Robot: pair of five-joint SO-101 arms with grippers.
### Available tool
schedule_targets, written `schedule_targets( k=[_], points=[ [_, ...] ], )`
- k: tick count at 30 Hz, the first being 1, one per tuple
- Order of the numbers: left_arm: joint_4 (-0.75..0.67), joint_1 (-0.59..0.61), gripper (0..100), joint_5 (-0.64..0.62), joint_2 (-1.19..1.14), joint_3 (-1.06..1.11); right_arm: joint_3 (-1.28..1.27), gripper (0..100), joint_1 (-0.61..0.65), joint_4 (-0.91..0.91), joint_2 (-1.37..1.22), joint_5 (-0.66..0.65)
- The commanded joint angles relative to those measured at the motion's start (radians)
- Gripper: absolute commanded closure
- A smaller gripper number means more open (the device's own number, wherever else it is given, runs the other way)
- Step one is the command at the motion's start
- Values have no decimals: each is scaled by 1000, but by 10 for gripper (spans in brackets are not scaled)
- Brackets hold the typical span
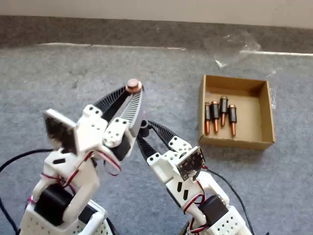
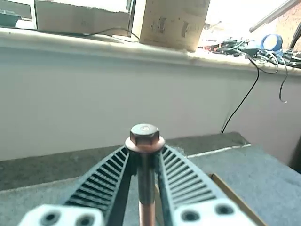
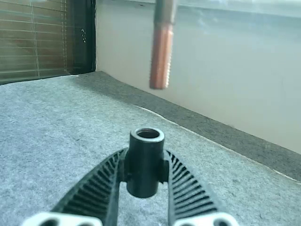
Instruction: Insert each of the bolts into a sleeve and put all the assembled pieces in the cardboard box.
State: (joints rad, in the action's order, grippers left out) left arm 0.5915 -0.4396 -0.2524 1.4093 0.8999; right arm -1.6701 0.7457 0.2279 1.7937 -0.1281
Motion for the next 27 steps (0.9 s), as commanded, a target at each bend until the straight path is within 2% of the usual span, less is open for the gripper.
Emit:
schedule_targets(
  k=[1, 4, 9, 11, 17, 22, 27],
  points=[
    [0, -16, 993, -23, 97, 45, -108, 995, -19, 5, 4, -12],
    [0, -25, 993, 2, 104, 68, -108, 995, -19, 5, 4, -12],
    [6, -148, 993, 109, 111, 96, -108, 995, -19, 5, 4, -12],
    [2, -160, 993, 152, 111, 105, -108, 995, -19, 5, 4, -12],
    [3, -156, 993, 166, 111, 104, -108, 995, -19, 5, 4, -12],
    [2, -56, 993, 161, 104, 105, -108, 995, -19, 5, 4, -12],
    [2, -44, 993, 161, 102, 107, -108, 995, -19, 5, 4, -12]
  ],
)
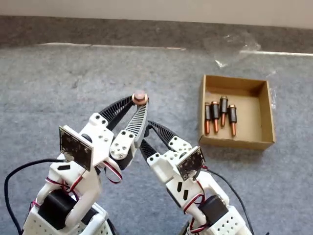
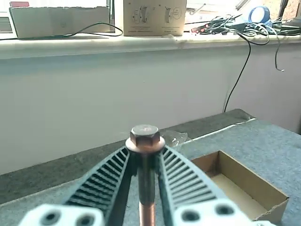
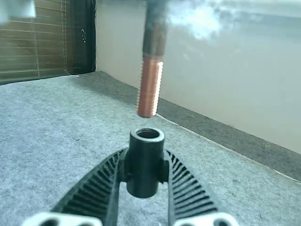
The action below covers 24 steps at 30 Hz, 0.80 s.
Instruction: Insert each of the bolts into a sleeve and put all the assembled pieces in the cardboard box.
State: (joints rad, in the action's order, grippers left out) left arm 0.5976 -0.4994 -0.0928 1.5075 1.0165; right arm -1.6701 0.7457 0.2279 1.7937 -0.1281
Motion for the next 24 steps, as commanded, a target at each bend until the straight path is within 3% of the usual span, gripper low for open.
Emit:
schedule_targets(
  k=[1, 18, 24],
  points=[
    [-5, 16, 993, 2, 4, -10, -108, 995, -19, 5, 4, -12],
    [-41, 16, 993, -5, 12, 54, -108, 995, -19, 5, 4, -12],
    [-35, 18, 993, -72, 13, 54, -108, 995, -19, 5, 4, -12]
  ],
)
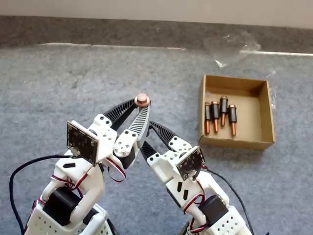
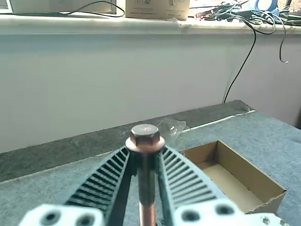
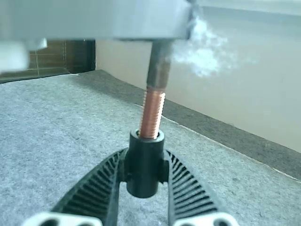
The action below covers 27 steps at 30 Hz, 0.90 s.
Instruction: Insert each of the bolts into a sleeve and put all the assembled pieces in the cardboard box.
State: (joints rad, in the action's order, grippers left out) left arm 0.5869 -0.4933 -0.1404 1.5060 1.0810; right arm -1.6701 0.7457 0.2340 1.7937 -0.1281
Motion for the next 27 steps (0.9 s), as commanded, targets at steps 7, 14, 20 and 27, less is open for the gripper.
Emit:
schedule_targets(
  k=[7, 14, 20, 27],
  points=[
    [-31, 12, 993, -29, 15, 24, -108, 995, -19, -1, 4, -12],
    [-26, 12, 993, -29, 16, 39, -108, 995, -19, -1, 4, -12],
    [-25, 12, 993, -31, 16, 41, -108, 995, -19, -1, 4, -12],
    [-29, 12, 993, -31, 16, 82, -108, 995, -19, -1, 4, -12]
  ],
)
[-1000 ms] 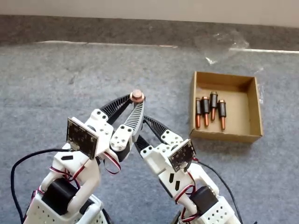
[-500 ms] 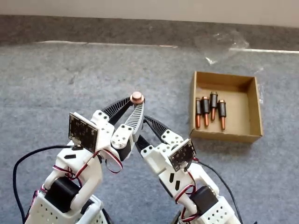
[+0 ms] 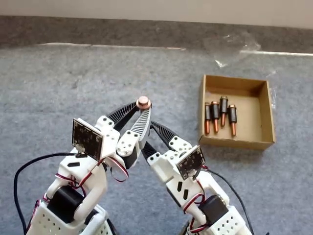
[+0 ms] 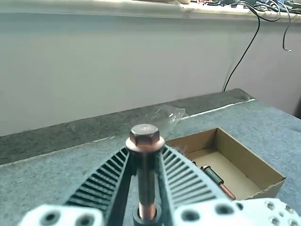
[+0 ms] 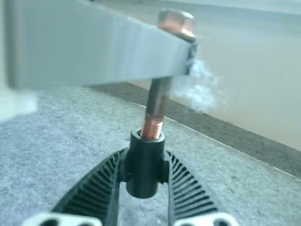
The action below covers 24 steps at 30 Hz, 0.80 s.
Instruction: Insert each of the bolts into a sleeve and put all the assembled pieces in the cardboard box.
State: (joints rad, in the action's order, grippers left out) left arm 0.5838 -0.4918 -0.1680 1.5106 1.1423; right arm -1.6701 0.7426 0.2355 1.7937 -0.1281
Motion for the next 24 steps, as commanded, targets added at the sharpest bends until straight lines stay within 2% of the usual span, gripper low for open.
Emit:
schedule_targets(
  k=[1, 24],
  points=[
    [-26, 10, 993, -3, 12, 35, -108, 995, -16, -2, 4, -12],
    [-28, 8, 993, -3, 12, 131, -108, 995, -47, -2, 13, -5]
  ],
)
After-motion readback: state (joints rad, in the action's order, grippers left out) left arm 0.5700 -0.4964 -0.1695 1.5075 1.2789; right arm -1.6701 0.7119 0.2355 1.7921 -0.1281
